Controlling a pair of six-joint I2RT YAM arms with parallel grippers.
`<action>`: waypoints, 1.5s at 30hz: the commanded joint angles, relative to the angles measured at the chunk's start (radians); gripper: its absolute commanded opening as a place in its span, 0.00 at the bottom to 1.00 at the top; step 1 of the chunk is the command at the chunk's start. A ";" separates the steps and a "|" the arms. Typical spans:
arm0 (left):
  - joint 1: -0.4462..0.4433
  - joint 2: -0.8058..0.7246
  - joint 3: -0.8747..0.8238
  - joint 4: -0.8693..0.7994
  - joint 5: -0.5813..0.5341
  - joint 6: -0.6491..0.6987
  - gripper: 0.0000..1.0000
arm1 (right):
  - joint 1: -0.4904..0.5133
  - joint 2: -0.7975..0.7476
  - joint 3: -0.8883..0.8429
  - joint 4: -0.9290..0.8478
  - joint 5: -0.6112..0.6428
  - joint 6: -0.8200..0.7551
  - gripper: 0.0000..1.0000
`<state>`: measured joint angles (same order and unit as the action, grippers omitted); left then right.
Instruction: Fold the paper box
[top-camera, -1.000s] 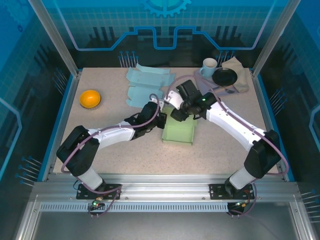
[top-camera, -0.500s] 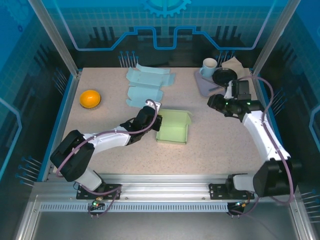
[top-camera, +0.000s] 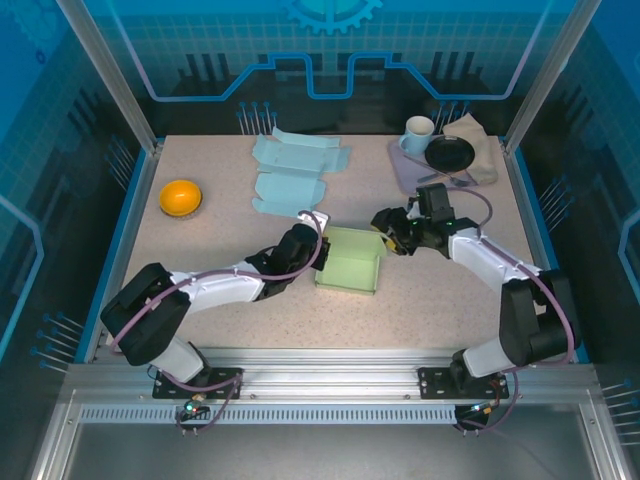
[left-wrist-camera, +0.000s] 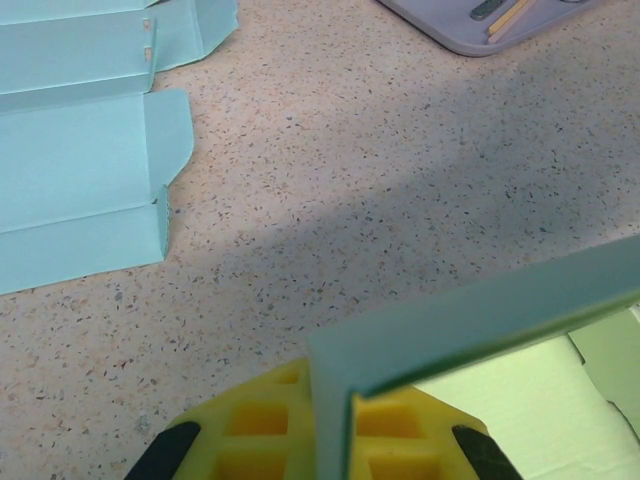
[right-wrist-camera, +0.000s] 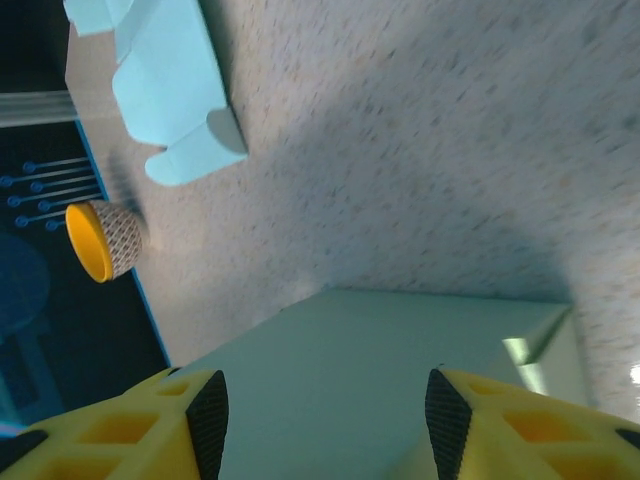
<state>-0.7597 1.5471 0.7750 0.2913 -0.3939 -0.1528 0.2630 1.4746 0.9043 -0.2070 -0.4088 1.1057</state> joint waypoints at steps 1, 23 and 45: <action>-0.013 -0.027 -0.020 0.028 -0.065 -0.027 0.00 | 0.045 0.002 -0.015 0.062 -0.039 0.105 0.57; -0.079 -0.105 -0.129 0.092 -0.247 -0.084 0.00 | 0.091 -0.169 -0.128 -0.041 0.004 0.157 0.61; -0.183 -0.088 -0.278 0.187 -0.255 -0.345 0.00 | 0.265 -0.134 -0.176 0.047 0.089 0.214 0.53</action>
<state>-0.9146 1.4647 0.5579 0.4629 -0.7090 -0.3843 0.4816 1.3361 0.7494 -0.1654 -0.3443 1.3689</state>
